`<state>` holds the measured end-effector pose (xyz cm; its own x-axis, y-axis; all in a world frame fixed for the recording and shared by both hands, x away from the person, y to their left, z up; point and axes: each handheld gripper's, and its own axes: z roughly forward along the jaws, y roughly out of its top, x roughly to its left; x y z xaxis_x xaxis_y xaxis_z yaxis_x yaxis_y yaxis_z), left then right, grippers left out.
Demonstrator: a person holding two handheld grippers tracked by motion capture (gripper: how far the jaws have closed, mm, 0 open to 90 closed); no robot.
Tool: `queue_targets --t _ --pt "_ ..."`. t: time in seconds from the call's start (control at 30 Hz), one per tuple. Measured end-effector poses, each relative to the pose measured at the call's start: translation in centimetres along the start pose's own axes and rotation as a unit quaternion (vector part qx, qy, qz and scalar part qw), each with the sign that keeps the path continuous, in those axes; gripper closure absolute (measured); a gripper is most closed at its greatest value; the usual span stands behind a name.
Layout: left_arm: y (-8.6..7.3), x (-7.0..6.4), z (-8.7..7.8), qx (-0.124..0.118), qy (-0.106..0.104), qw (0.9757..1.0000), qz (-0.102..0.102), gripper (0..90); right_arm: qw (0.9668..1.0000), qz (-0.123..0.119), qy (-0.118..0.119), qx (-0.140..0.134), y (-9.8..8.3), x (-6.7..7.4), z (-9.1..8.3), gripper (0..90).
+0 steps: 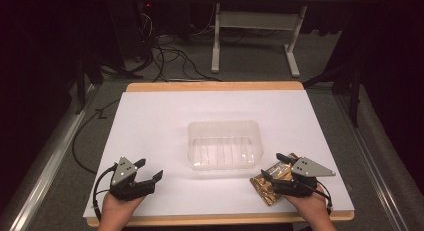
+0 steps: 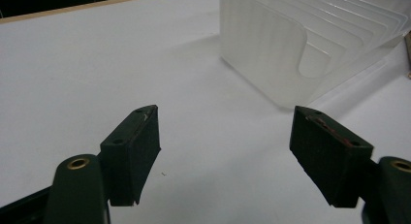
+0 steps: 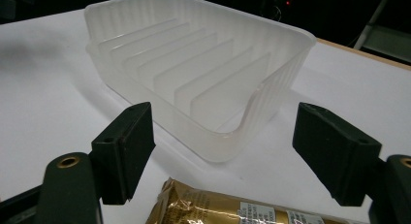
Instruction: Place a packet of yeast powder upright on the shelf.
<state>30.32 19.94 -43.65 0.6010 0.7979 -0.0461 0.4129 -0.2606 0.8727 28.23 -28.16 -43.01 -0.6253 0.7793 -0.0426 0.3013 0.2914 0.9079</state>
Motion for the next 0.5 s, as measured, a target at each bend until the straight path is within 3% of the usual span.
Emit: queue_targets --t 0.17,0.3,0.5 --pt "0.0 0.1 0.2 0.000 0.001 1.0000 0.001 26.9 0.9998 0.018 -0.004 -0.006 0.0 -0.6 -0.4 23.2" --pt "0.2 0.3 0.2 -0.005 -0.001 0.9999 -0.009 27.1 0.9996 0.019 -0.016 -0.014 0.0 -0.9 -1.0 23.9" --pt "0.6 0.0 0.6 -0.007 -0.004 1.0000 -0.002 27.8 0.9989 0.025 -0.034 -0.018 -0.6 -1.8 -2.4 25.6"
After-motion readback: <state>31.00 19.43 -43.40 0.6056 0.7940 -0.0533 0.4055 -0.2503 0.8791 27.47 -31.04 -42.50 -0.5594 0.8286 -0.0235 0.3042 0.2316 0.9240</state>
